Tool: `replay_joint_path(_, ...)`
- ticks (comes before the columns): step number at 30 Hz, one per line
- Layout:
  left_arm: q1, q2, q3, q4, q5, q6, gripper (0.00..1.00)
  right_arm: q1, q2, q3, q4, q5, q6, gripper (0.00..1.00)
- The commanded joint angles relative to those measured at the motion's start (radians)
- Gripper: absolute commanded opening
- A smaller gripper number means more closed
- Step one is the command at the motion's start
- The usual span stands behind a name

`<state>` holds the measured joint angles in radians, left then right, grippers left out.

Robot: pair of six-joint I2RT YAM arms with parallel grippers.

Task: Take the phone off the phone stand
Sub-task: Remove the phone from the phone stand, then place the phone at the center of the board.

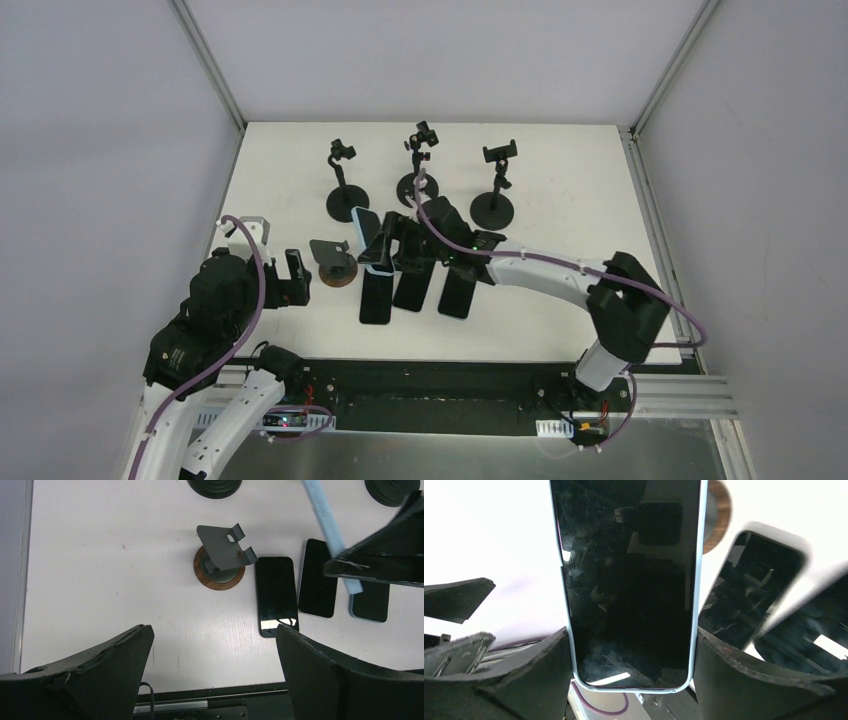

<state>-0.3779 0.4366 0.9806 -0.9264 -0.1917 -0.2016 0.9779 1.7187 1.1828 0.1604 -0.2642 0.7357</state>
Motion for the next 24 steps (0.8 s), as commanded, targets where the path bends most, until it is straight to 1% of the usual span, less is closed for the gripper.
replay_joint_path(1, 0.004, 0.033, -0.01, 0.017, -0.036, -0.038, 0.99, -0.005, -0.223, -0.117, 0.007, 0.137, -0.034, 0.04)
replay_joint_path(5, 0.004, 0.039, -0.023, 0.032, -0.054, -0.058, 0.99, -0.004, -0.375, -0.266, -0.075, 0.253, -0.023, 0.05)
replay_joint_path(7, 0.004, 0.042, -0.031, 0.043, -0.053, -0.065, 0.99, -0.007, -0.452, -0.336, -0.129, 0.336, -0.005, 0.05)
replay_joint_path(12, 0.004, 0.072, -0.044, 0.072, -0.031, -0.093, 0.99, -0.008, -0.626, -0.456, -0.394, 0.532, 0.092, 0.05)
replay_joint_path(15, 0.004, 0.08, -0.056, 0.09, -0.033, -0.121, 0.99, -0.008, -0.718, -0.506, -0.549, 0.675, 0.168, 0.03)
replay_joint_path(17, 0.004, 0.075, -0.072, 0.11, -0.038, -0.133, 0.99, -0.009, -0.752, -0.525, -0.653, 0.747, 0.224, 0.02)
replay_joint_path(19, 0.004, 0.071, -0.086, 0.122, -0.04, -0.14, 0.99, -0.014, -0.765, -0.527, -0.741, 0.786, 0.262, 0.02)
replay_joint_path(20, 0.004, 0.07, -0.09, 0.127, -0.039, -0.143, 0.99, -0.017, -0.763, -0.526, -0.774, 0.794, 0.27, 0.04)
replay_joint_path(21, 0.004, 0.072, -0.096, 0.13, -0.034, -0.143, 0.99, -0.023, -0.753, -0.519, -0.798, 0.794, 0.275, 0.06)
replay_joint_path(24, 0.004, 0.082, -0.104, 0.137, -0.022, -0.149, 0.99, -0.029, -0.681, -0.478, -0.864, 0.787, 0.254, 0.05)
